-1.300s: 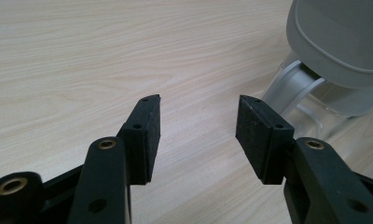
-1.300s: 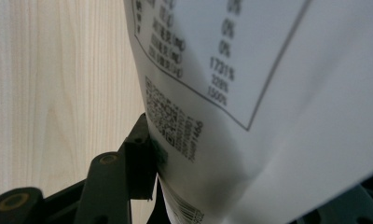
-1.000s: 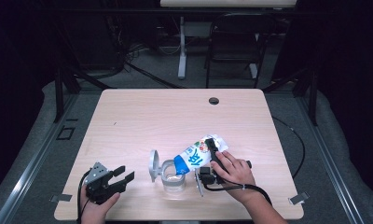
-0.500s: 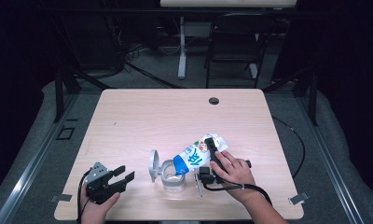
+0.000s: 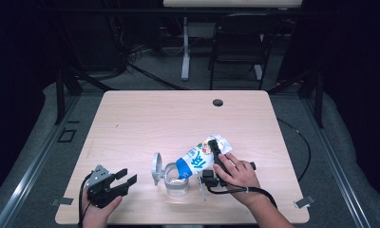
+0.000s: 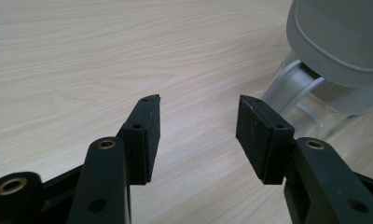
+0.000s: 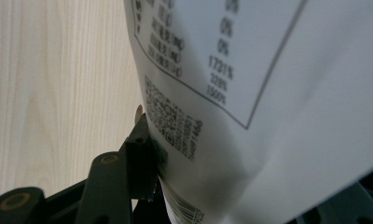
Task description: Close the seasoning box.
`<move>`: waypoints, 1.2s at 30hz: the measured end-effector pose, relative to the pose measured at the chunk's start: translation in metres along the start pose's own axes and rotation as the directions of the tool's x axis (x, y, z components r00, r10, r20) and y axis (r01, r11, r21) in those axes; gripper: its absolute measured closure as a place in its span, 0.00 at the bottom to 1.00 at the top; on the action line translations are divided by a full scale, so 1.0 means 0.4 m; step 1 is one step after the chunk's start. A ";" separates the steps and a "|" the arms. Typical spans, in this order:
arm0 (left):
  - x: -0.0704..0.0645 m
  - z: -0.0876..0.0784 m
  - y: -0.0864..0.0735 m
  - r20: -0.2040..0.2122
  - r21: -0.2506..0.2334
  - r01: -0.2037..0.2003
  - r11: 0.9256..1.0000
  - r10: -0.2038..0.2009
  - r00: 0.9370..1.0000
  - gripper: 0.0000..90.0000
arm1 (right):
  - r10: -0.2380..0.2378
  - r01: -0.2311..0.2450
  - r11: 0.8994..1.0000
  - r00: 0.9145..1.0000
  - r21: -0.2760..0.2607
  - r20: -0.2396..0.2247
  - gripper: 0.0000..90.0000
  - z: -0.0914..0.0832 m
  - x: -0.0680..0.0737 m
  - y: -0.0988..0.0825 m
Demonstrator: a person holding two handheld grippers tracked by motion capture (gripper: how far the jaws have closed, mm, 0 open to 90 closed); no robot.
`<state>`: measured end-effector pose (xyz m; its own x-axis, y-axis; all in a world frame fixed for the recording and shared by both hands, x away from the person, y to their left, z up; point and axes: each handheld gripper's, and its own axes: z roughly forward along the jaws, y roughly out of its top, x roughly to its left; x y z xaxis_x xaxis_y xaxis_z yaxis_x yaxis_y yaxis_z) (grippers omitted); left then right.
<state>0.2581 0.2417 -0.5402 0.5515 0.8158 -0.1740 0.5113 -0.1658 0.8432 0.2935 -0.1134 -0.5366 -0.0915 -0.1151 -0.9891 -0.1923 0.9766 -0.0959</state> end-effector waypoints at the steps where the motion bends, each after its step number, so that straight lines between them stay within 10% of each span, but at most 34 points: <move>1: 0.000 0.000 0.000 0.000 -0.001 0.000 1.000 0.000 1.000 0.56 | -0.003 0.003 1.000 1.000 0.001 0.001 0.53 0.000 -0.001 0.000; 36: -0.002 0.002 0.002 0.002 -0.004 -0.007 1.000 0.007 1.000 0.56 | -0.071 0.071 0.997 0.996 -0.004 0.045 0.54 -0.005 -0.006 0.004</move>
<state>0.2584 0.2405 -0.5399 0.5568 0.8133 -0.1690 0.5046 -0.1696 0.8465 0.2915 -0.1119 -0.5343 -0.0332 -0.1754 -0.9839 -0.2018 0.9654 -0.1653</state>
